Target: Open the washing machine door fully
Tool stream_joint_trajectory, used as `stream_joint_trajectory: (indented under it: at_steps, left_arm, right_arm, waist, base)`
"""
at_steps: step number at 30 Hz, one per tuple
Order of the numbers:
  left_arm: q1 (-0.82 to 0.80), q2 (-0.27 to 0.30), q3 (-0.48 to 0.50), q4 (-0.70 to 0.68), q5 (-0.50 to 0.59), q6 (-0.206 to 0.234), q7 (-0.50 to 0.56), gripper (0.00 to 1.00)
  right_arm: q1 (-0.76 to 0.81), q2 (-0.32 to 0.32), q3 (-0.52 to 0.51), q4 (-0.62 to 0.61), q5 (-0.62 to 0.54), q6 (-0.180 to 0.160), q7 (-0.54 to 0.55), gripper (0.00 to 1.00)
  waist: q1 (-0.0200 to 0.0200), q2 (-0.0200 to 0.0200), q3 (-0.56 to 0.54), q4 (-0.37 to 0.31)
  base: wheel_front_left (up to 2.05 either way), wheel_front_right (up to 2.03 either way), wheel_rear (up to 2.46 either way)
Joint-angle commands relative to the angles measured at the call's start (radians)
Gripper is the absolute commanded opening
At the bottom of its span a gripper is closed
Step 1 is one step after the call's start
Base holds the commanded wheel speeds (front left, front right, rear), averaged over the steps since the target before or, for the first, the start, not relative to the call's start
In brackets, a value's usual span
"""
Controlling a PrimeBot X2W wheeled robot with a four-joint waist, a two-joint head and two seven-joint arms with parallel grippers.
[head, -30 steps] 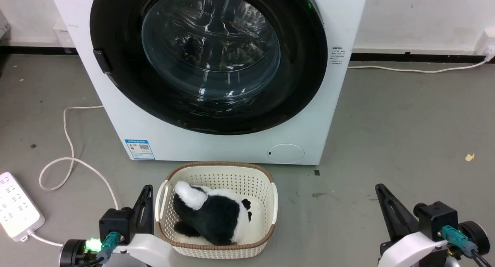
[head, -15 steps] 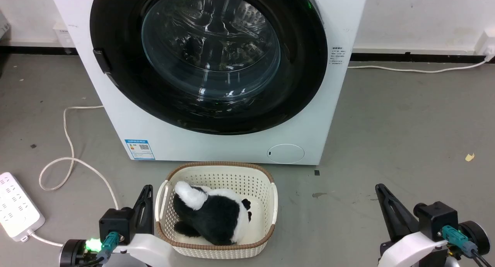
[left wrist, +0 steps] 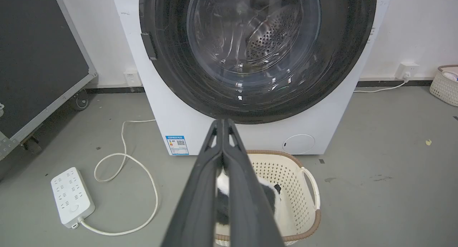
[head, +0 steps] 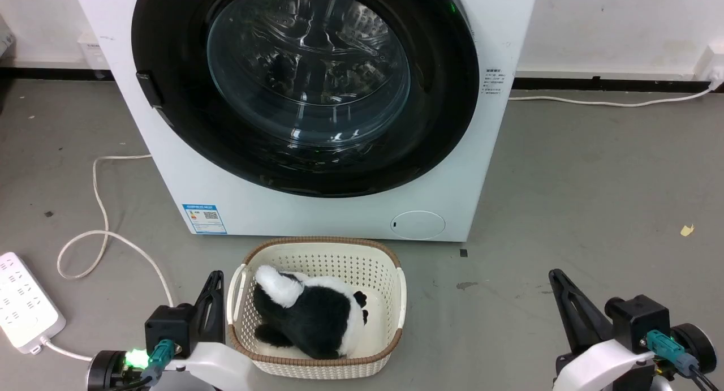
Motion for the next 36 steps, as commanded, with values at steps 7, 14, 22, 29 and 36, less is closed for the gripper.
stream_joint_trajectory:
  at_steps: [7, 14, 22, 29, 36]
  left_arm:
    - [0.001, 0.0, 0.0, 0.0, -0.001, 0.0, 0.0, 1.0]
    - [0.0, 0.0, -0.004, 0.003, 0.0, 0.002, -0.009, 1.0]
    - [-0.007, 0.0, -0.015, 0.01, 0.002, 0.007, -0.026, 1.0]
    - [-0.018, 0.0, -0.027, 0.012, 0.003, 0.012, -0.04, 1.0]
    - [-0.04, 0.0, -0.041, 0.009, 0.004, 0.017, -0.055, 1.0]
  right_arm:
    - [0.0, 0.0, 0.0, 0.0, 0.001, 0.0, 0.0, 1.0]
    - [0.001, 0.0, 0.003, 0.0, 0.011, 0.0, -0.008, 1.0]
    - [-0.002, 0.0, 0.003, 0.0, 0.029, 0.0, -0.025, 1.0]
    - [-0.015, -0.004, 0.007, -0.008, 0.039, 0.0, -0.038, 1.0]
    - [-0.058, -0.031, 0.005, -0.025, 0.066, 0.0, -0.036, 1.0]
  waist:
    - [0.0, 0.0, 0.0, 0.0]
    - [0.0, 0.0, 0.001, 0.0]
    - [0.0, 0.0, 0.007, 0.001]
    - [0.0, 0.0, 0.028, 0.006]
    - [0.0, 0.0, 0.067, 0.016]
  base:
    - [0.0, 0.0, 0.0]
    - [0.0, 0.0, 0.0]
    - [0.0, 0.0, 0.0]
    - [0.0, 0.0, 0.0]
    - [0.0, 0.0, 0.0]
